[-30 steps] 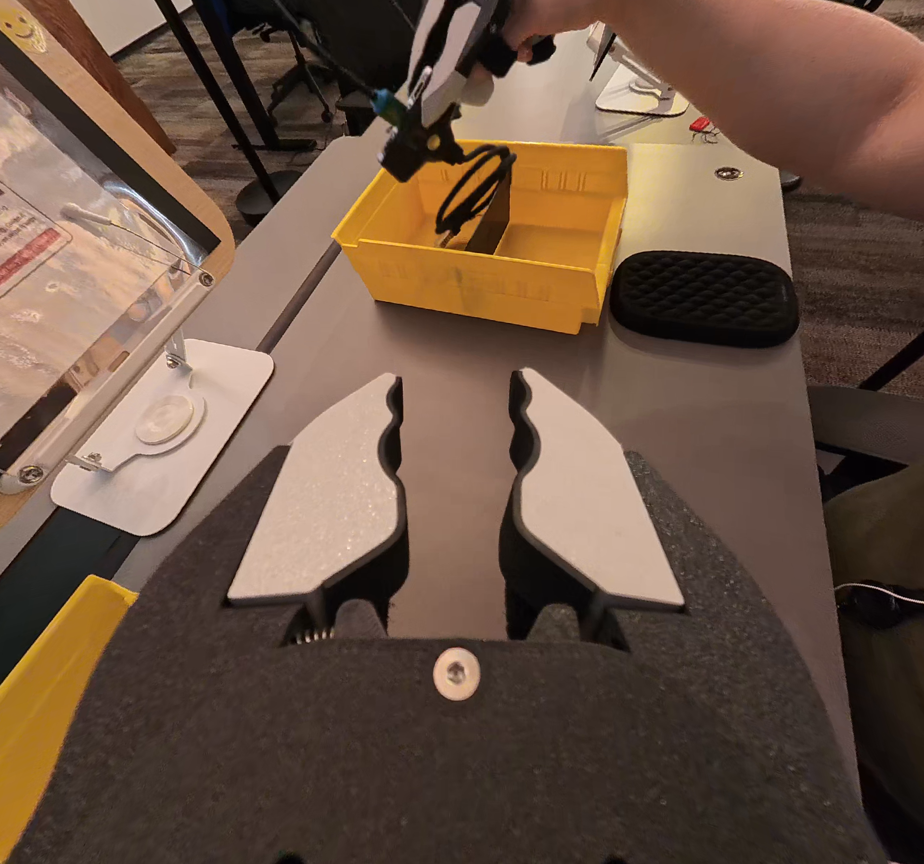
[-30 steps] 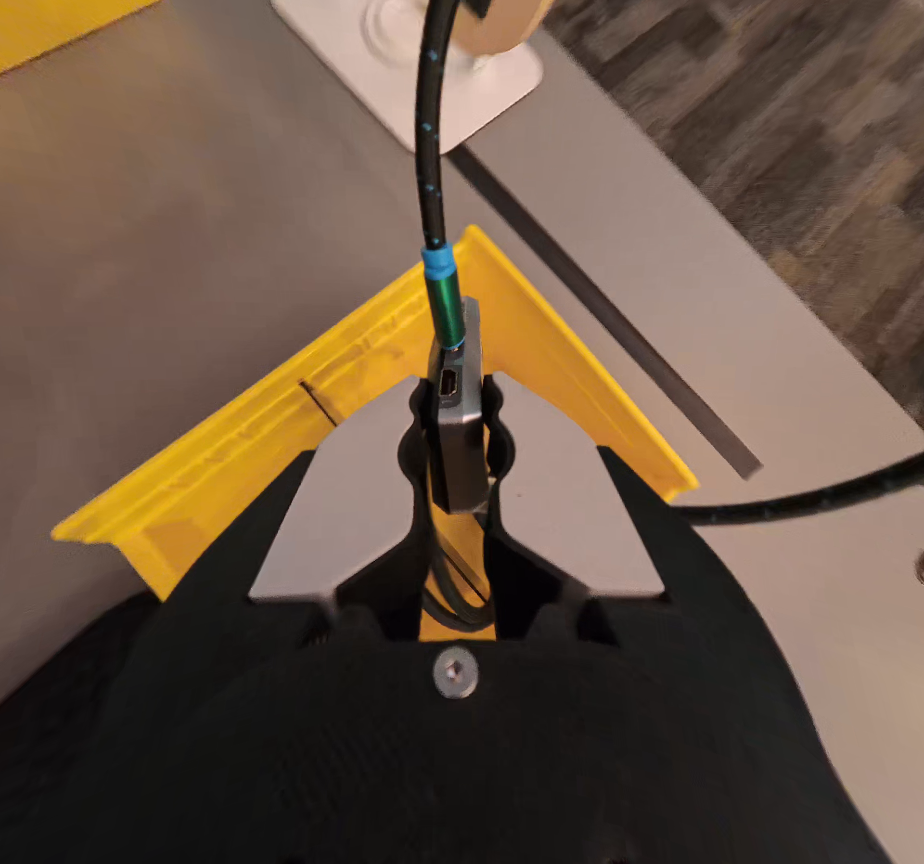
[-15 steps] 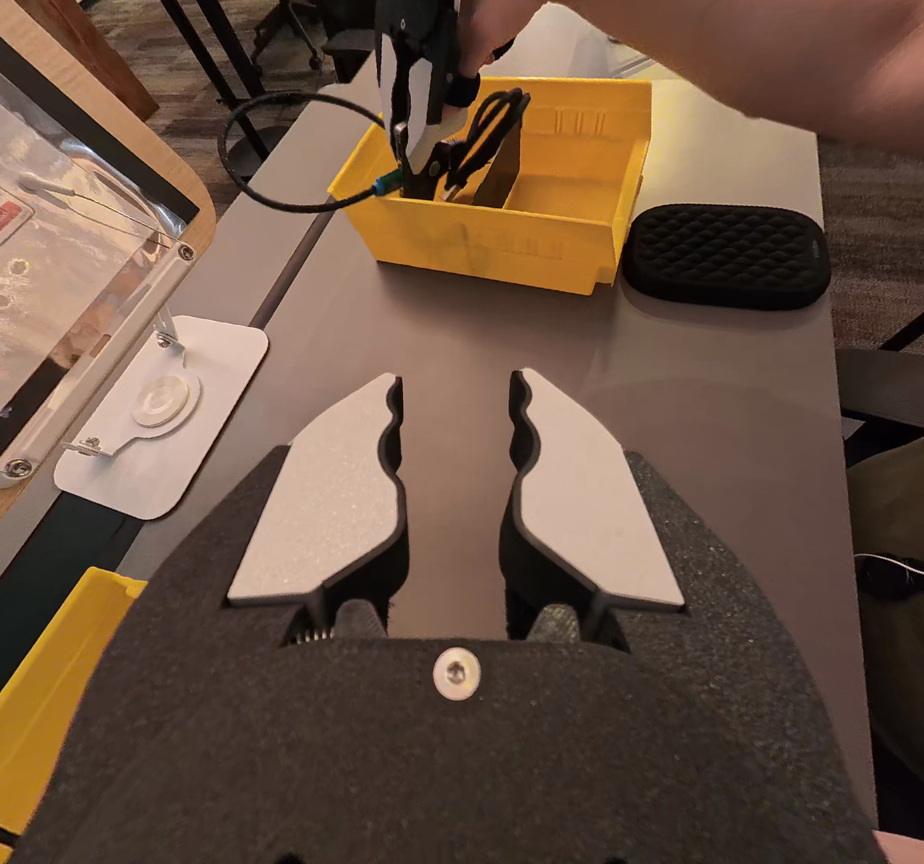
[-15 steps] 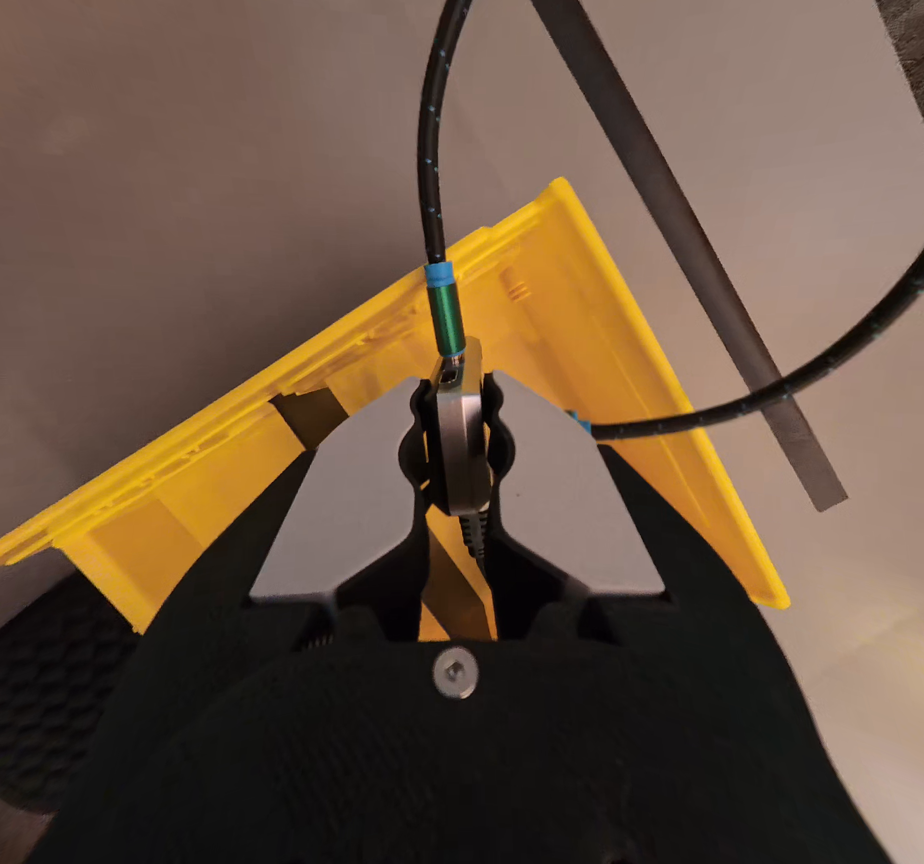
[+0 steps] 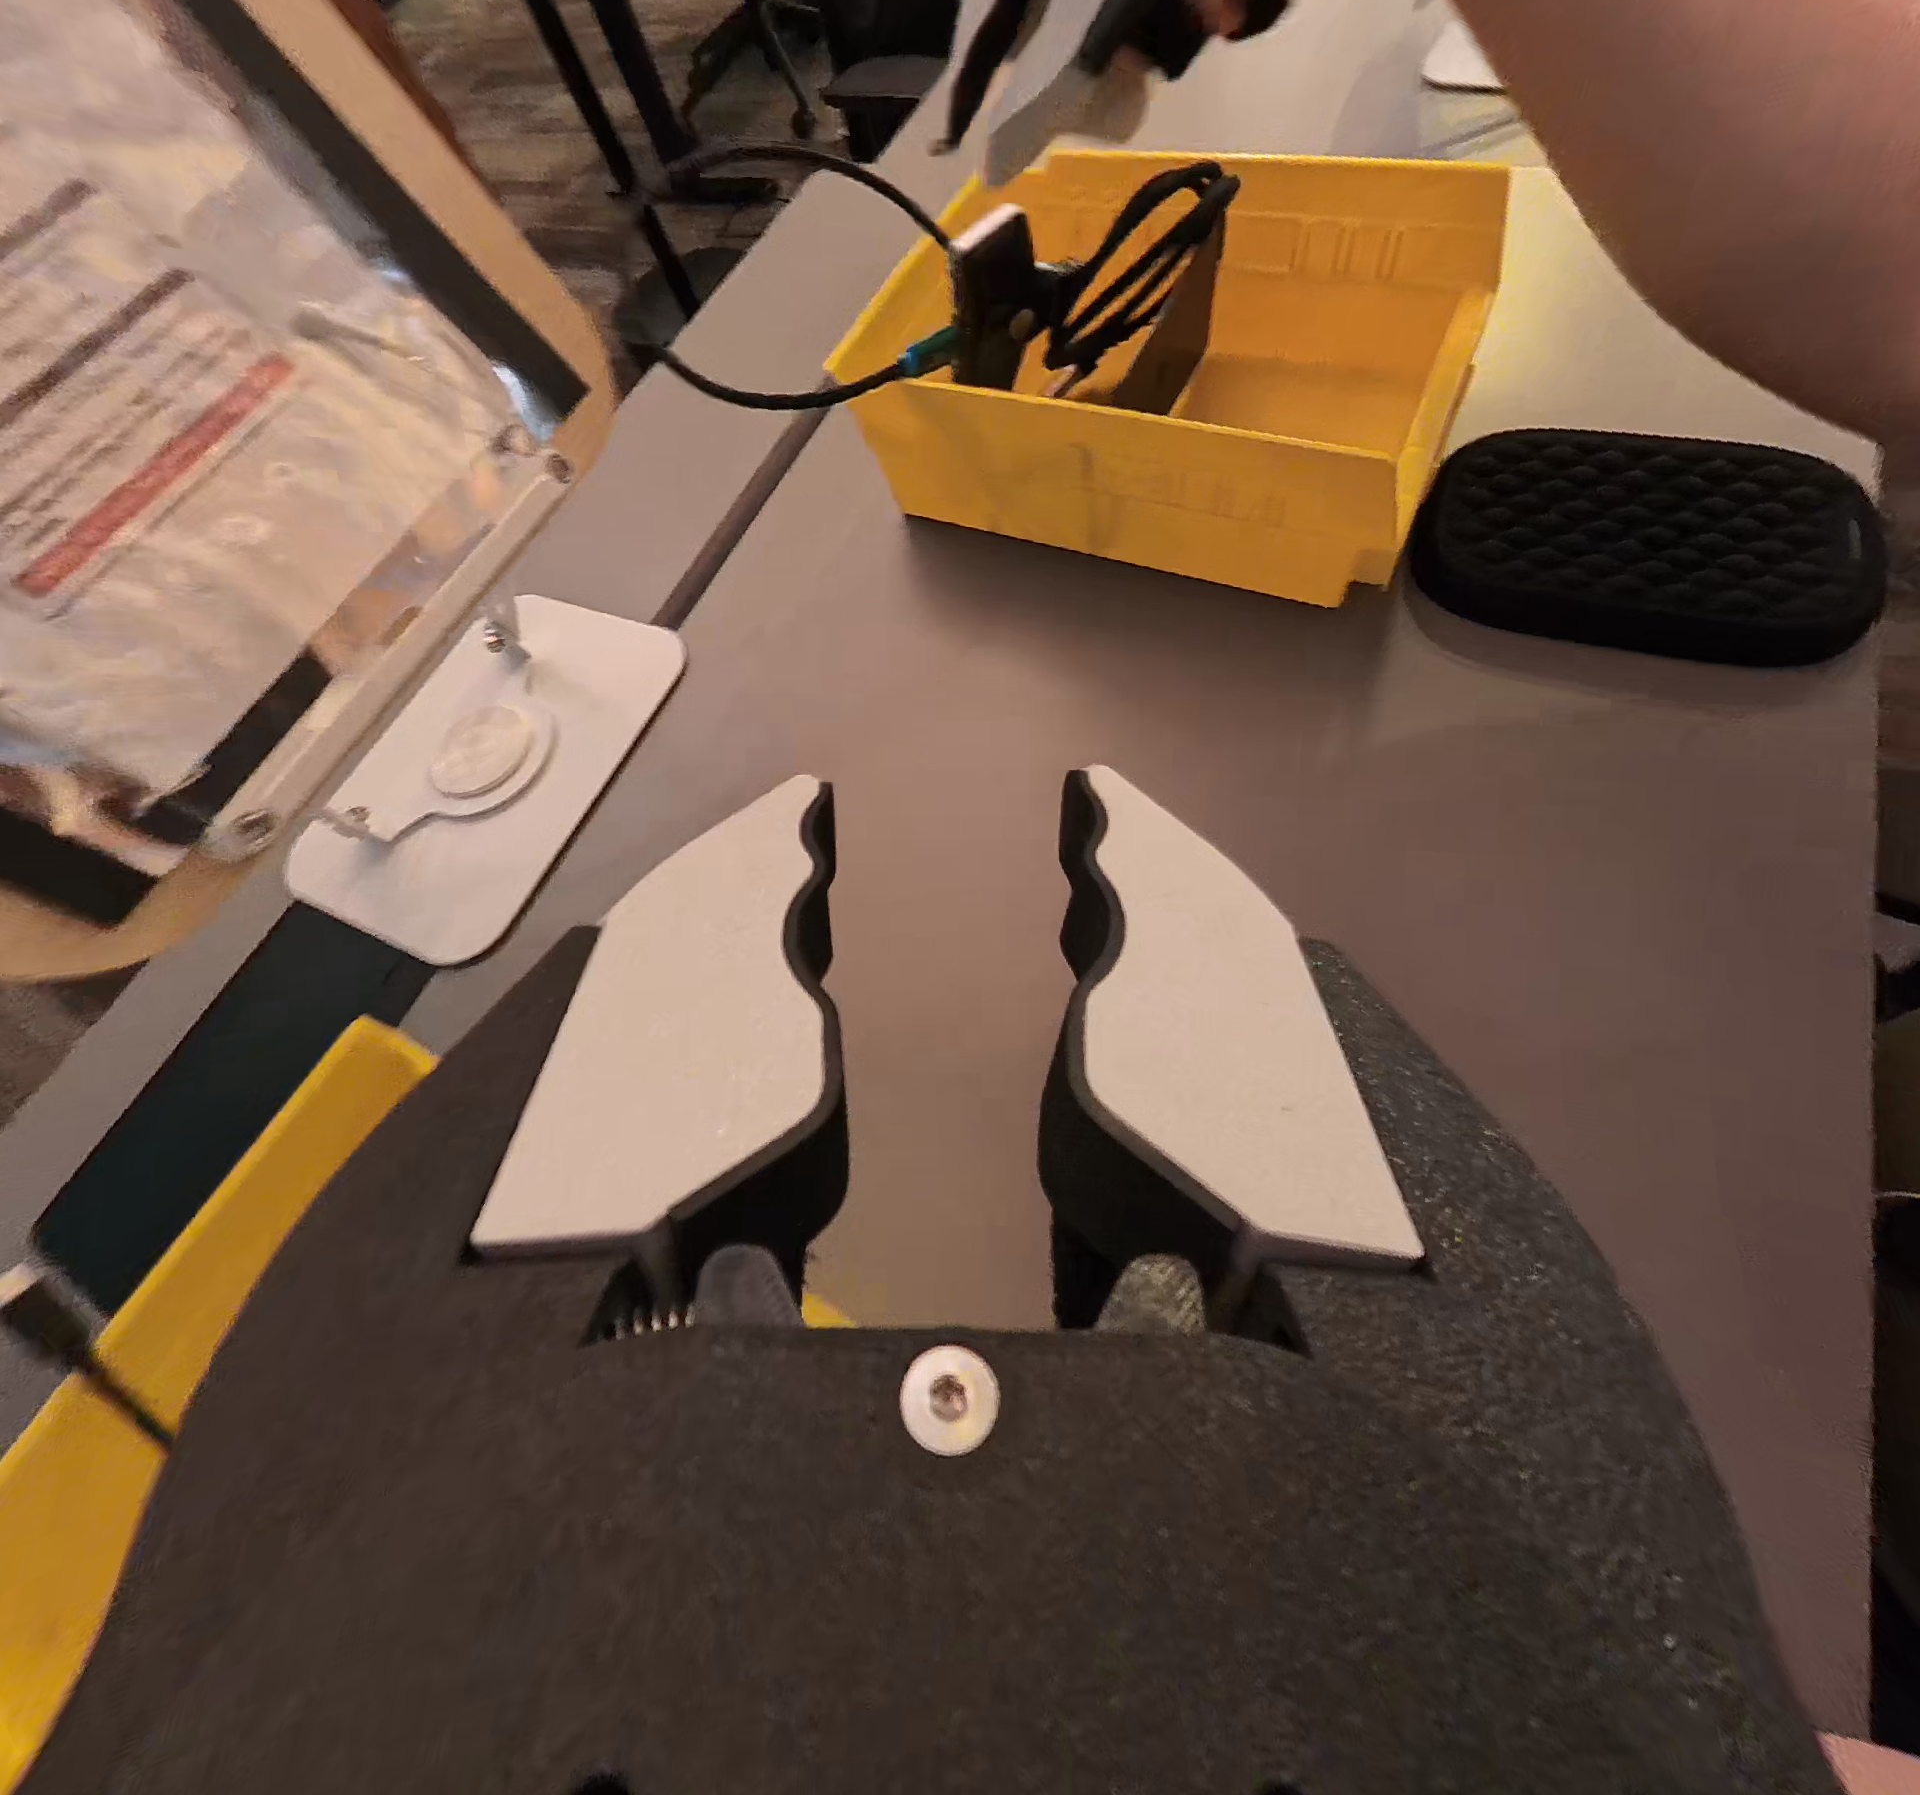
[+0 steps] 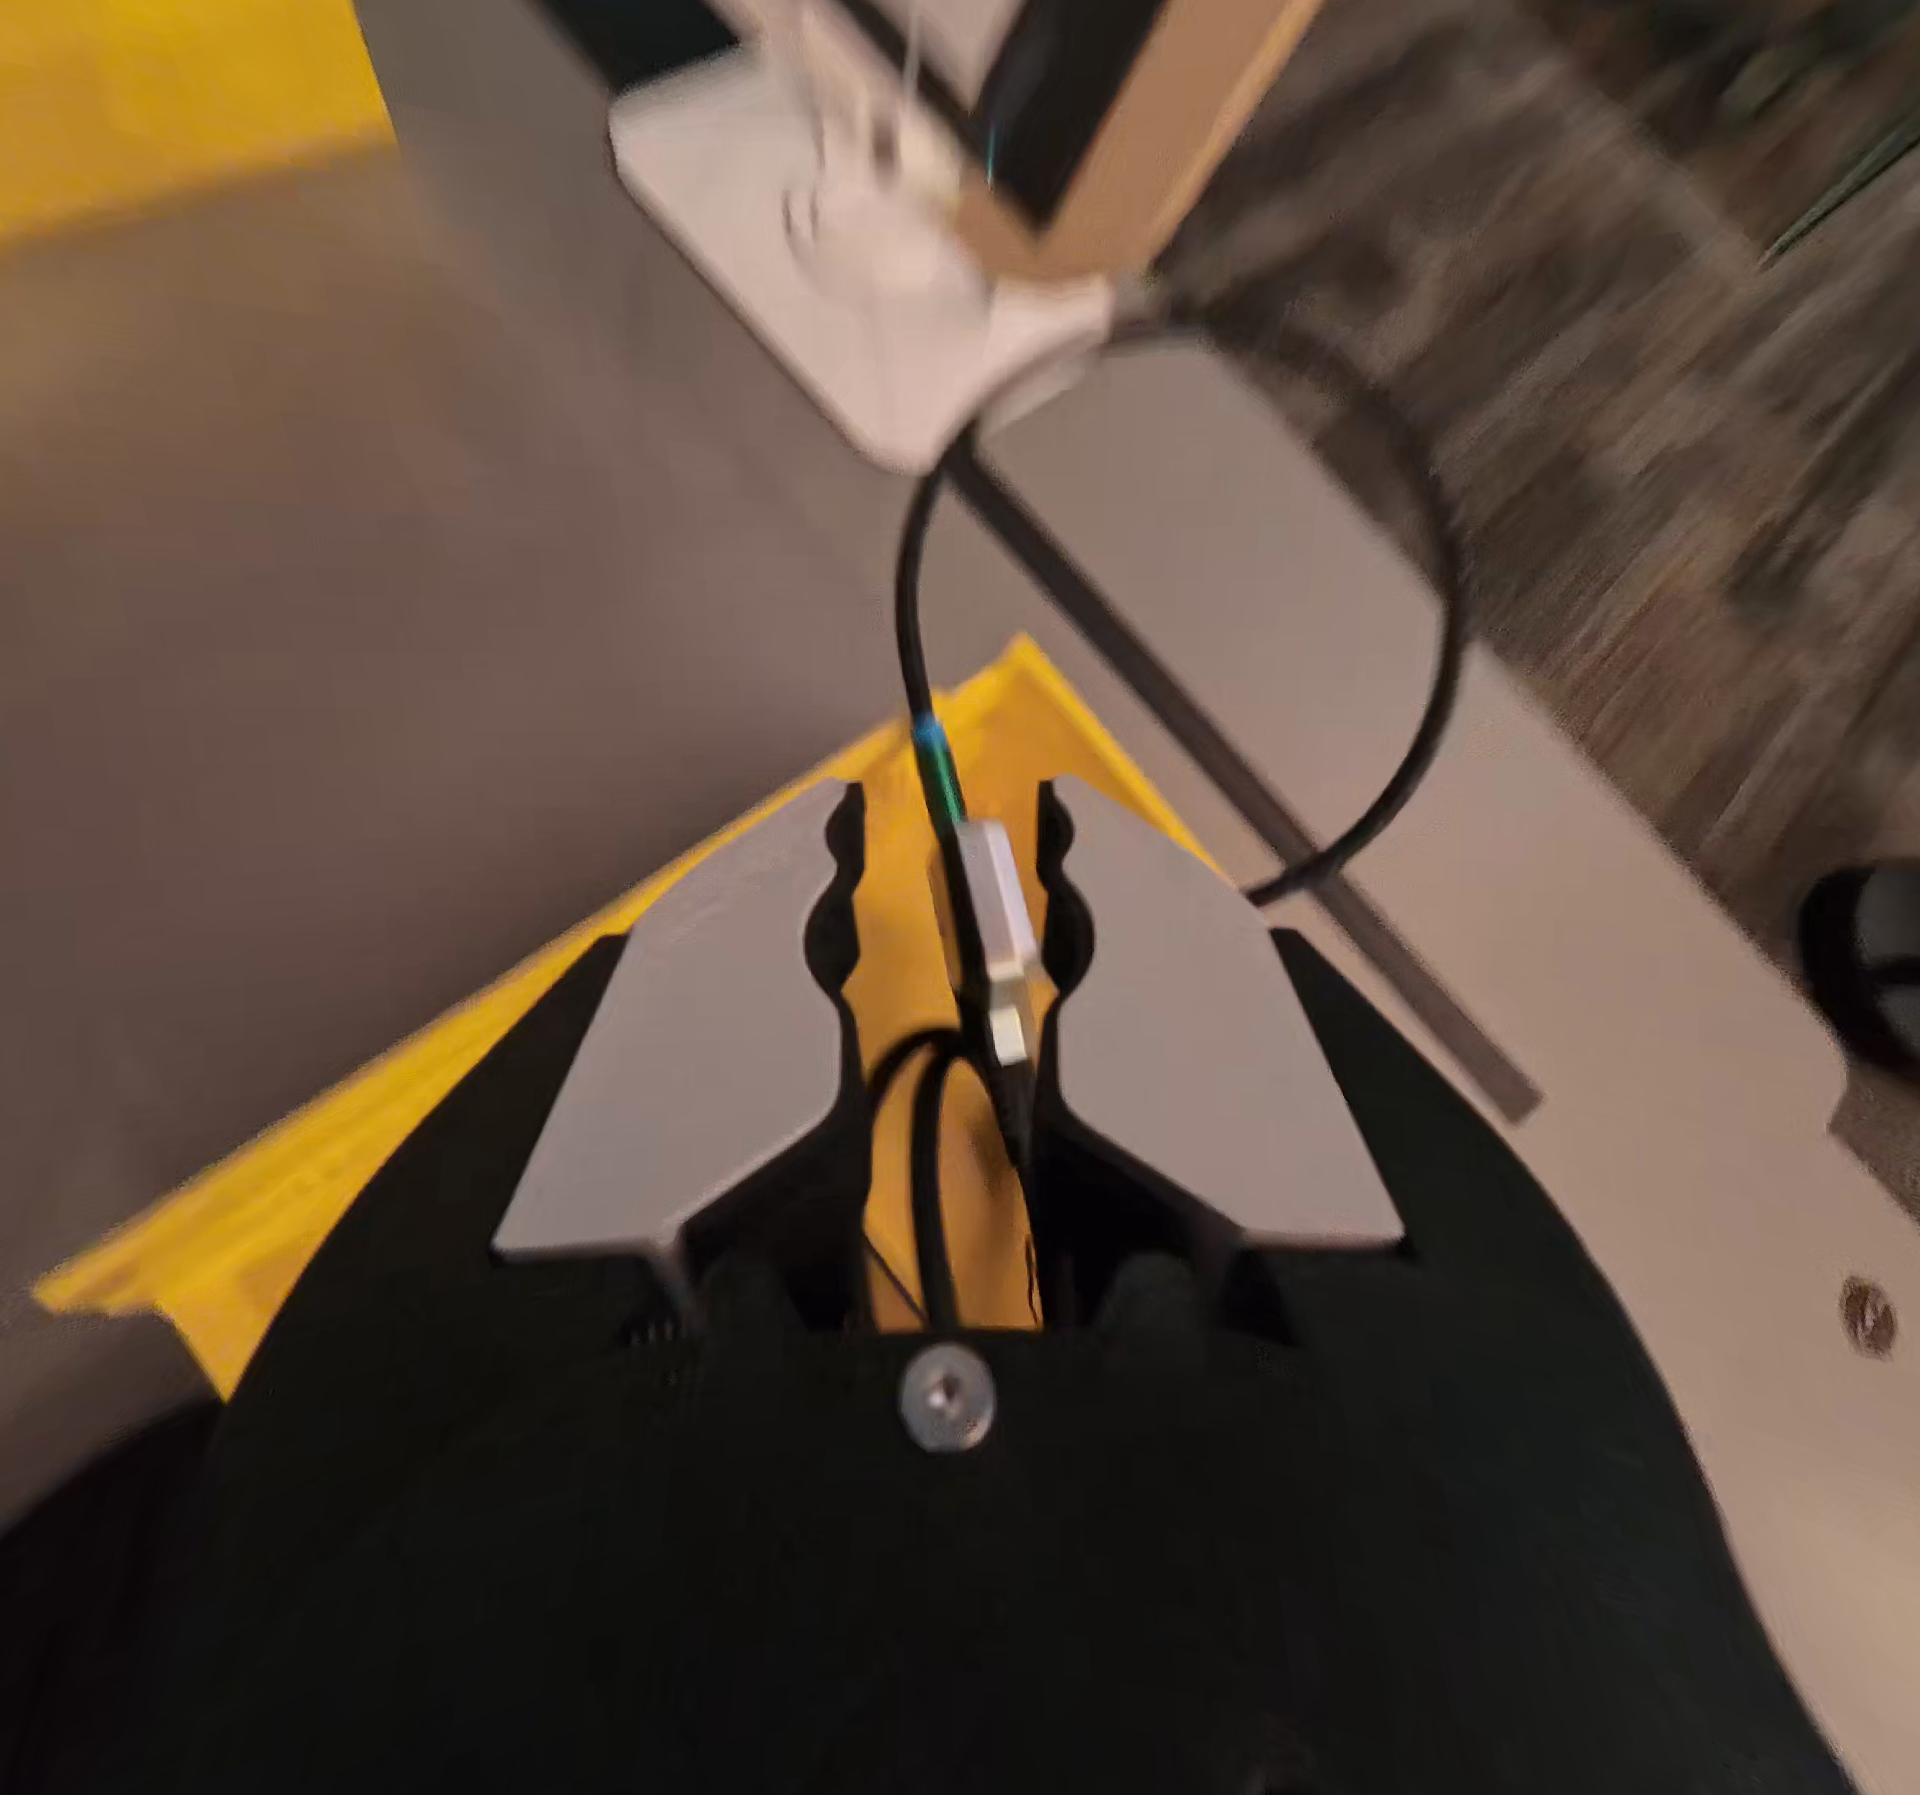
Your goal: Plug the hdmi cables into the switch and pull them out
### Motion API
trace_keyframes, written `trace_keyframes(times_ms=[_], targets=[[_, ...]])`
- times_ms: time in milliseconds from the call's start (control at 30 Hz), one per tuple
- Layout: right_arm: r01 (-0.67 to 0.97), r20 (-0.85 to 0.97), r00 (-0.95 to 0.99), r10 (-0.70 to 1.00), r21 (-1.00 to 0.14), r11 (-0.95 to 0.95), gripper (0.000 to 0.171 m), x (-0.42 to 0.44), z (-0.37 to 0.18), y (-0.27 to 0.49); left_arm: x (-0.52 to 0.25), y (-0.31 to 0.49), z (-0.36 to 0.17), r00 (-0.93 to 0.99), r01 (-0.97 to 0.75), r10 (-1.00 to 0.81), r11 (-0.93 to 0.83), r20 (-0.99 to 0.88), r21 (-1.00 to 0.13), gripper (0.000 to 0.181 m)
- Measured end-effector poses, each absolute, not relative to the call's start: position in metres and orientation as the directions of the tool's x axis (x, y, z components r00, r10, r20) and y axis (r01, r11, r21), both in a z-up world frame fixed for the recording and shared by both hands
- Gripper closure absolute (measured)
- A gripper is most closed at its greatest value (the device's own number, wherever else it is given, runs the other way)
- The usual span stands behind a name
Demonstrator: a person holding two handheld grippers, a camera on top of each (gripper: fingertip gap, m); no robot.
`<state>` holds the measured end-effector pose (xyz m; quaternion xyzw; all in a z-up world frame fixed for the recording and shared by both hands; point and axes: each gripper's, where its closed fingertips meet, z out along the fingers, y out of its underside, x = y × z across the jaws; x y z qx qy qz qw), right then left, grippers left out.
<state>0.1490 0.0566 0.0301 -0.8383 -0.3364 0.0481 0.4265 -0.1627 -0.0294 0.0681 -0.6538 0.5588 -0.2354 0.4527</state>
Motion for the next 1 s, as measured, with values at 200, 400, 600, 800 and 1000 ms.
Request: trace_keyframes(times_ms=[200, 400, 600, 800, 1000], targets=[[0.512, 0.512, 0.763, 0.395, -0.851, 0.115, 0.115, 0.081, 0.139, 0.0, -0.263, 0.025, 0.07, 0.626, -0.546, -0.715, -0.118, -0.311, -0.829, 0.14], [0.698, 0.708, 0.668, 0.227, -0.703, 0.137, 0.119, 0.04, 0.138, 0.002, -0.368, 0.058, 0.014, 0.824, -0.536, -0.479, -0.482, -0.303, -0.693, 0.138], [0.761, 0.78, 0.625, 0.033, -0.618, 0.195, 0.125, -0.008, 0.133, 0.017, -0.402, 0.036, -0.056, 0.891, -0.446, -0.437, -0.79, -0.123, -0.422, 0.138], [0.775, 0.776, 0.629, -0.044, -0.623, 0.105, 0.127, -0.032, 0.107, 0.027, -0.408, 0.051, -0.087, 0.905, -0.423, -0.408, -0.842, -0.116, -0.336, 0.132], [0.762, 0.761, 0.648, -0.028, -0.648, -0.003, 0.127, -0.022, 0.091, 0.037, -0.402, 0.063, -0.101, 0.868, -0.493, -0.448, -0.828, -0.213, -0.268, 0.115]])
